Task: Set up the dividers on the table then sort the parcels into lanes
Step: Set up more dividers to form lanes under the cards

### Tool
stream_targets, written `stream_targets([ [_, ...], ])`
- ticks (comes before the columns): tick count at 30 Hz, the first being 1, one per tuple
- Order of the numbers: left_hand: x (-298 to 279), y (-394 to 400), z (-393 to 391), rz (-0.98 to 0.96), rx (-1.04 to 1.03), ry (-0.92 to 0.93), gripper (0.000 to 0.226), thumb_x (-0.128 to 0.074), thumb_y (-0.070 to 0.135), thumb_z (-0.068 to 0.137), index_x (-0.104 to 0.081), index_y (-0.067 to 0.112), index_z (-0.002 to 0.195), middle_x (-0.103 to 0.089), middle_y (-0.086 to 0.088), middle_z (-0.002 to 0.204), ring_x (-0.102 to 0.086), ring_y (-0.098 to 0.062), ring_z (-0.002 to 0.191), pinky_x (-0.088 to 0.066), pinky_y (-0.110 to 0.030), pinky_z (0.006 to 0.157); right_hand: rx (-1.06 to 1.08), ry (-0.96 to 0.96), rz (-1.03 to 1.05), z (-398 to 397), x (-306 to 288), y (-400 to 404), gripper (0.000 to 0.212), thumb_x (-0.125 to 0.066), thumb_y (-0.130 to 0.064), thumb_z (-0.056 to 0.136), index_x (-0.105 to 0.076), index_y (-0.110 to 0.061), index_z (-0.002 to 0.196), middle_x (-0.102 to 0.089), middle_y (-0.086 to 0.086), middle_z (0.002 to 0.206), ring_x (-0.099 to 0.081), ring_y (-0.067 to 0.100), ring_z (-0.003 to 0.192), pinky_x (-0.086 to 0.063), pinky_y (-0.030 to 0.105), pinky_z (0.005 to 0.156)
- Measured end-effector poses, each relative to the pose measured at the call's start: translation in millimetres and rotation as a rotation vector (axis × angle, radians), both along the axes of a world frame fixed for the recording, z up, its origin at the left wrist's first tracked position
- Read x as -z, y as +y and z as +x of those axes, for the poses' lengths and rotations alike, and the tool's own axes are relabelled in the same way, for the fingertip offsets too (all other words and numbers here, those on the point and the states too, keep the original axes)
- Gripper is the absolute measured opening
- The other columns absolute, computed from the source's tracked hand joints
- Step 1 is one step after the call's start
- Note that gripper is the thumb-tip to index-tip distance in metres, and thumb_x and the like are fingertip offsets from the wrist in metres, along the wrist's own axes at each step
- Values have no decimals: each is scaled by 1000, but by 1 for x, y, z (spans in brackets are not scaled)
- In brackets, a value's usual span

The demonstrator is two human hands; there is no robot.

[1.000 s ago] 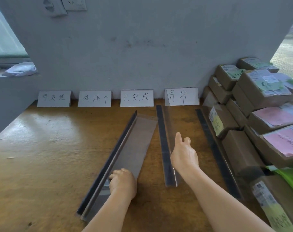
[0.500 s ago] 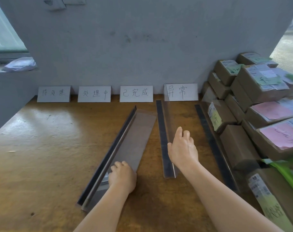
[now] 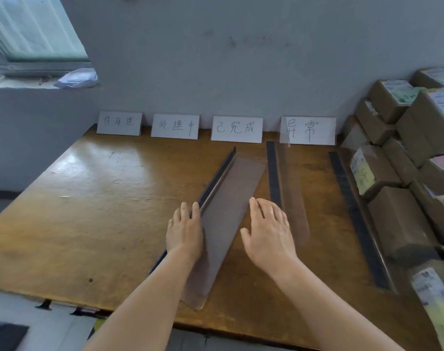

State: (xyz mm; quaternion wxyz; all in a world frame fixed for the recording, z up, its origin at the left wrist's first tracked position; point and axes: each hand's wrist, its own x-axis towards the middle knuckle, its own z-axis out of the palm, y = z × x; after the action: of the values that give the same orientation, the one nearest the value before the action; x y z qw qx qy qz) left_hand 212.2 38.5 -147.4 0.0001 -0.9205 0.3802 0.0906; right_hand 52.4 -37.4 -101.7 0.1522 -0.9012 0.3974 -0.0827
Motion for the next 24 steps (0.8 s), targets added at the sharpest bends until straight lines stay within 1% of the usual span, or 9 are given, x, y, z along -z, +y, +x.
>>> stream_targets([
  [1, 1, 4, 8, -11, -39, 49, 65, -48, 12, 95, -17, 22, 151, -37, -11, 146, -42, -31, 129, -43, -40, 98, -27, 9, 27, 6, 4, 6, 67, -43, -36, 98, -10, -15, 153, -17, 2, 157, -11, 20, 146, -8, 34, 118],
  [3, 0, 14, 21, -47, -85, 131, 44, -39, 15, 97, -38, 25, 139, -60, -10, 119, -60, -32, 103, -45, -36, 72, -57, 30, 83, 17, 13, 16, 66, -43, -35, 98, -11, -14, 153, -18, 3, 157, -13, 20, 145, -11, 33, 118],
  [5, -2, 22, 28, -42, -34, 112, 33, -37, 15, 97, -46, 21, 128, -64, -9, 107, -63, -32, 95, -45, -35, 69, -62, 47, 134, 27, 21, 25, 66, -44, -33, 98, -13, -13, 152, -20, 4, 156, -16, 21, 144, -15, 32, 117],
  [11, -3, 40, 56, -124, 10, 181, 30, -45, 8, 95, -49, 20, 123, -62, -4, 94, -59, -22, 79, -50, -32, 65, 133, 49, 413, 63, 36, 50, 69, -45, -26, 99, -5, -9, 152, -22, 9, 156, -27, 26, 140, -28, 35, 112],
  [14, 9, 54, 79, -198, 3, 287, 42, -43, 9, 96, -45, 28, 134, -60, -3, 104, -60, -21, 89, -53, -32, 75, 219, -1, 438, 84, 38, 64, 65, -42, -23, 99, -6, -12, 152, -39, 11, 147, -48, 28, 125, -43, 37, 98],
  [17, 15, 67, 96, -250, -47, 386, 54, -43, 6, 96, -39, 35, 142, -56, -4, 123, -59, -25, 105, -54, -36, 85, 250, -100, 388, 104, 33, 80, 59, -38, -16, 98, -12, -16, 152, -40, 9, 148, -47, 28, 128, -42, 39, 102],
  [20, 19, 81, 112, -222, -31, 372, 40, -45, 9, 96, -52, 29, 130, -51, -2, 129, -55, -25, 109, -52, -38, 88, 270, -231, 393, 127, 19, 96, 56, -35, -15, 100, -14, -18, 152, -37, 7, 151, -39, 26, 135, -35, 38, 108],
  [22, 15, 90, 120, -185, 60, 313, 23, -45, 18, 97, -58, 24, 115, -47, 1, 126, -48, -21, 111, -49, -36, 89, 260, -288, 365, 143, 12, 105, 56, -37, -17, 101, -16, -18, 152, -44, 8, 145, -45, 25, 130, -41, 39, 105],
  [24, 4, 95, 127, -250, 140, 373, 26, -42, 25, 100, -62, 22, 117, -50, 4, 123, -44, -21, 116, -46, -35, 93, 222, -288, 313, 158, 8, 114, 55, -40, -23, 100, -19, -17, 151, -50, 8, 140, -52, 24, 123, -45, 38, 101],
])
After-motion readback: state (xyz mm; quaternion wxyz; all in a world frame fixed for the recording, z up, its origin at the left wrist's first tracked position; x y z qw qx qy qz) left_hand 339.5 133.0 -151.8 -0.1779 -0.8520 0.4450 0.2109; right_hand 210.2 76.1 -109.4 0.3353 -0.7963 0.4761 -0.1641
